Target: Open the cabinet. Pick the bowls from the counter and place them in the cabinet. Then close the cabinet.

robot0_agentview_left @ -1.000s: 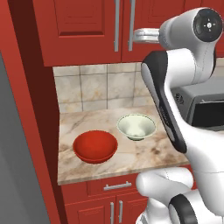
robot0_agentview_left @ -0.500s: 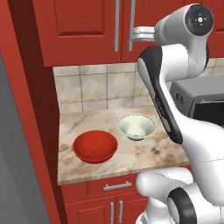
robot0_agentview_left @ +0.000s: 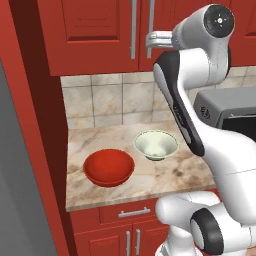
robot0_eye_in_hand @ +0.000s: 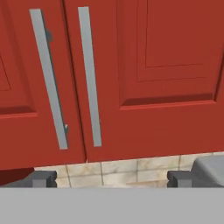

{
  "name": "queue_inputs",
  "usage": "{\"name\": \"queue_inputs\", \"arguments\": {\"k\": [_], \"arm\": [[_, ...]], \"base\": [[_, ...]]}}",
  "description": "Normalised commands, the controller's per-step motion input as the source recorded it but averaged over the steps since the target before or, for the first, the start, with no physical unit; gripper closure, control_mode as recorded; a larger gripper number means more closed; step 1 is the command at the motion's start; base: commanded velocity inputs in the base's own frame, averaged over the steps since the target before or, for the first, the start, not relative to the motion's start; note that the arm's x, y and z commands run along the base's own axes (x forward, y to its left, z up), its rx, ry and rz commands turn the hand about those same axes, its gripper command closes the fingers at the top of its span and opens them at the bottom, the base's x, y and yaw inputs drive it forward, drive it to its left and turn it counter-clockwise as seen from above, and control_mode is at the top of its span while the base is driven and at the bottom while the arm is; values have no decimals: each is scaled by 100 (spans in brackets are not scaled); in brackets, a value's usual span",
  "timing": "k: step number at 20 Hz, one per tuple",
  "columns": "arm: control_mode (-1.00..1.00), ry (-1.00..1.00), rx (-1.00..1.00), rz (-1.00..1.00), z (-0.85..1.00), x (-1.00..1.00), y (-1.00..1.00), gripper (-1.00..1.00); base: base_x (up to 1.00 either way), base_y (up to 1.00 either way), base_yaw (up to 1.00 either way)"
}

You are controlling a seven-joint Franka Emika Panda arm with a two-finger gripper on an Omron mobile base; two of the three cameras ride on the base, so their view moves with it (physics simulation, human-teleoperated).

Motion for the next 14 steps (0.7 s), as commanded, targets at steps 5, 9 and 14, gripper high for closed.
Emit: {"name": "queue_inputs", "arguments": {"k": [5,9,14], "arm": [[-100,-6,0,0,-23,20,0,-100],[-100,-18,0,0,-16,23,0,-100],[-100,-9,0,0,-7,33,0,-100]], "base": [[0,0,0],[0,0,0],[0,0,0]]}}
